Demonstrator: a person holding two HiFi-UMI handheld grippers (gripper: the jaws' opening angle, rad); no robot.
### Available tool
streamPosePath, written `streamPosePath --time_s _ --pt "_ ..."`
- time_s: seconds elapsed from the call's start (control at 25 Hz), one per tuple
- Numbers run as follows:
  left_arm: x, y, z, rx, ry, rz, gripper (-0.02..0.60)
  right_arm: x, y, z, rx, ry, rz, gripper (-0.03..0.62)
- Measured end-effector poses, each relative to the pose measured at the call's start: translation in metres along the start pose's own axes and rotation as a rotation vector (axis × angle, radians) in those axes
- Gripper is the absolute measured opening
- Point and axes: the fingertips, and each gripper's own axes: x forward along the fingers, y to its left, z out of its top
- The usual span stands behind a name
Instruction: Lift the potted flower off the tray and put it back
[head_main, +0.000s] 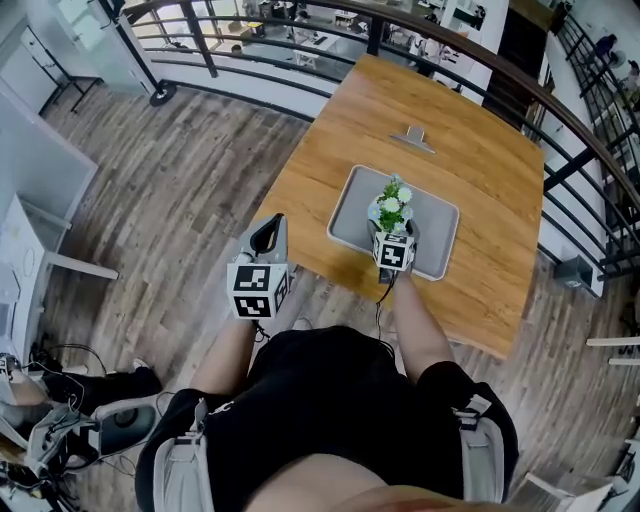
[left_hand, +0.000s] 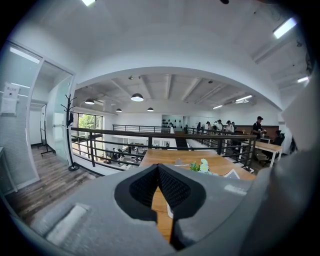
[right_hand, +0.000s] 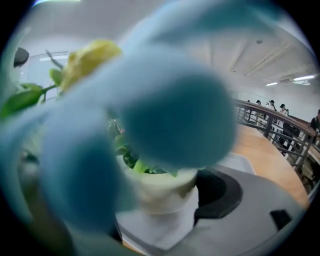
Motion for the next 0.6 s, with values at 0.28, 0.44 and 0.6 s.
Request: streamPosePath --time_s 0.28,0.44,0.6 --pt "0.005 -0.007 0.003 0.003 -0.003 -0.023 0.015 -0.014 -0.006 0.029 0.010 -0.059 0.008 0.466" --pt "0.006 -0.011 0.005 0.006 -0.008 -0.040 0.015 -0.026 -0.009 0.049 0.010 -0.104 -0.002 0.466" --pt "0.008 -0.013 0.008 0.003 -0.017 -0.049 0.015 -0.042 -0.010 0.073 0.007 -0.165 -0.007 0.466"
